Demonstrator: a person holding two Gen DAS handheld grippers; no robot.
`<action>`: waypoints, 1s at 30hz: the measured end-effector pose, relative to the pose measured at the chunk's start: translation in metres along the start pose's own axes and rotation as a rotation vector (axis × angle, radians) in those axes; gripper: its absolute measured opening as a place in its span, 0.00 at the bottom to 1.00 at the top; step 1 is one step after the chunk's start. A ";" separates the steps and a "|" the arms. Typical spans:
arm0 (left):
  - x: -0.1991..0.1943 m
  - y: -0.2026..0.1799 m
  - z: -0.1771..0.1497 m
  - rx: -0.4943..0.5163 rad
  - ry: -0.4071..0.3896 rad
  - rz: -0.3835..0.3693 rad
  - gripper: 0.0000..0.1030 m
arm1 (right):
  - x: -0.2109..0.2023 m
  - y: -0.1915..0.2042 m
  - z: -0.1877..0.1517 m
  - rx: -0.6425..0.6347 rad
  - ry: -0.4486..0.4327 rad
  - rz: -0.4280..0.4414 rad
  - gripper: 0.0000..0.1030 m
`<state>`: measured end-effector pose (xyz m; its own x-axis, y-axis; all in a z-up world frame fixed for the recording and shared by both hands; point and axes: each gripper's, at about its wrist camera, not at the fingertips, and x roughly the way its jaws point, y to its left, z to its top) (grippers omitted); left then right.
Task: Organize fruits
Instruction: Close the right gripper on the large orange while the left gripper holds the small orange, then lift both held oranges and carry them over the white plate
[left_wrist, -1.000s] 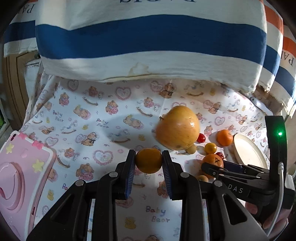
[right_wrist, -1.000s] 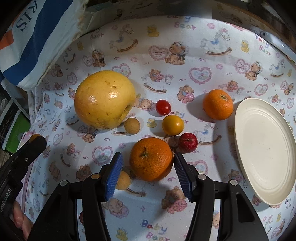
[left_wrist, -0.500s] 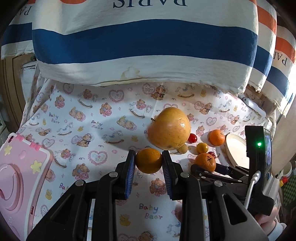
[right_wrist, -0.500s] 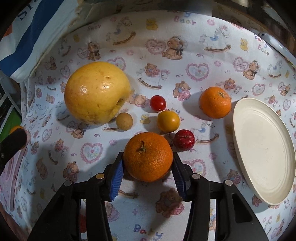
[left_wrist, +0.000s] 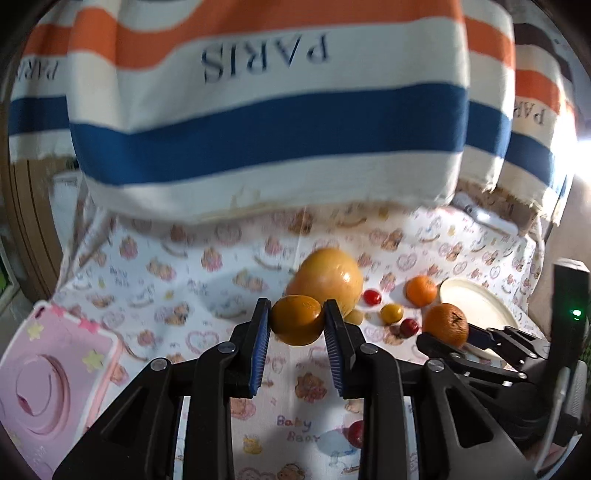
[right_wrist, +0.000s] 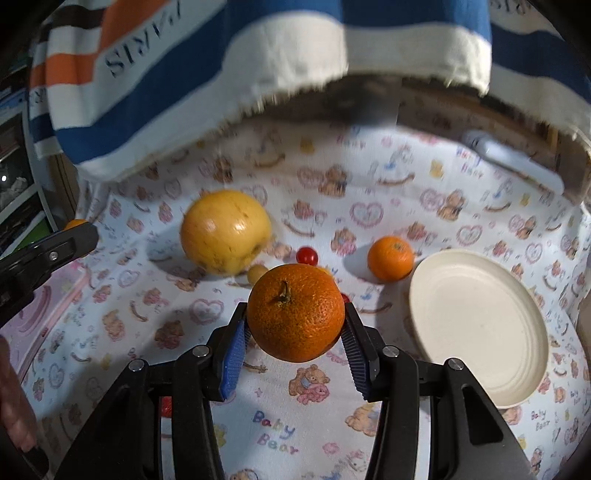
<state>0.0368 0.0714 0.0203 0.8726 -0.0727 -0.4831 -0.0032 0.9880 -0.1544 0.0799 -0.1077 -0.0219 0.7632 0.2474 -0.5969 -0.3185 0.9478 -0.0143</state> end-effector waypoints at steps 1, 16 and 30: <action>-0.004 0.000 0.002 0.000 -0.017 -0.008 0.27 | -0.008 -0.001 0.000 -0.003 -0.028 0.004 0.48; -0.063 -0.022 -0.001 0.089 -0.337 -0.041 0.27 | -0.093 -0.020 -0.005 -0.002 -0.304 -0.019 0.49; -0.077 -0.073 -0.028 0.160 -0.398 -0.087 0.27 | -0.119 -0.082 -0.021 0.023 -0.440 -0.126 0.49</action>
<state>-0.0442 0.0013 0.0450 0.9866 -0.1289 -0.0996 0.1265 0.9915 -0.0296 0.0032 -0.2187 0.0340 0.9629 0.1867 -0.1946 -0.1987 0.9791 -0.0438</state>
